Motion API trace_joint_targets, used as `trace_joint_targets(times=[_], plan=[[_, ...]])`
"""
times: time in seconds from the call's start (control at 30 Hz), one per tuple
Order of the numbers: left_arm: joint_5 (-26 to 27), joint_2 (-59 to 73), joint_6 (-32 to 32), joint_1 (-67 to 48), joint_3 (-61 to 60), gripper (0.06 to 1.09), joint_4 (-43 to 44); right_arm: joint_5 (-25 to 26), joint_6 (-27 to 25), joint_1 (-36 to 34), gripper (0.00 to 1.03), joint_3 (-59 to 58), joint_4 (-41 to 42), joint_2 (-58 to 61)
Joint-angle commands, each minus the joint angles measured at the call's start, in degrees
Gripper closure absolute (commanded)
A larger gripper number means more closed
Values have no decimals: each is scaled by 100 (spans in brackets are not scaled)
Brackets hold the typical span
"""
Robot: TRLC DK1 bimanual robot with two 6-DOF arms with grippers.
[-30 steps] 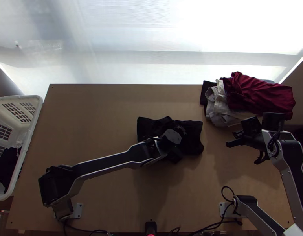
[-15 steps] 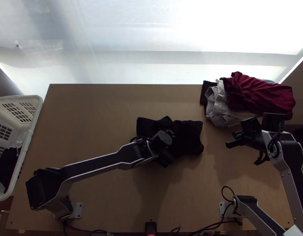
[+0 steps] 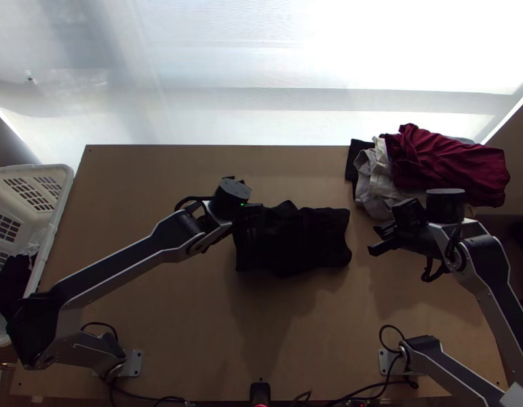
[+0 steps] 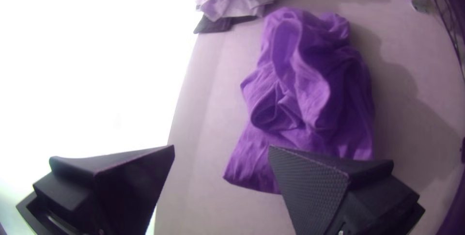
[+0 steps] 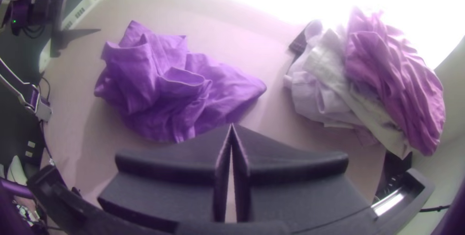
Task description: Fold the t-shirt
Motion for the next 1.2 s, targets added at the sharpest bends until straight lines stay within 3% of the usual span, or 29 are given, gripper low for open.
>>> trace_joint_targets(times=[0.0, 0.1, 0.23, 0.3, 0.33, 0.67, 0.97, 1.17], plan=[[323, -194, -1737, 513, -166, 31, -570, -9, 280, 791, 100, 516, 199, 844], [1035, -168, -2212, 644, -183, 58, -790, -9, 254, 1204, 100, 858, 252, 1380], [3154, 351, -3469, 1225, 564, 101, -1660, -1, 210, 1995, 100, 1236, 340, 2021], [4410, 729, -4189, 1558, 784, 105, -1739, -1, 201, 2268, 100, 1439, 401, 2347], [4744, 922, -4356, 1646, 880, 105, -1748, -1, 192, 2373, 100, 1544, 410, 2540], [5017, 1687, -4374, 1453, 748, 105, -1607, -1, -28, 2856, 100, 2607, 454, 3718], [4199, 1511, -4304, 1295, -34, 105, -1238, -9, 8, 3067, 100, 3056, 445, 4043], [3865, 1511, -4251, 1339, -174, 105, -1150, -159, -28, 3419, 100, 2335, 929, 4175]])
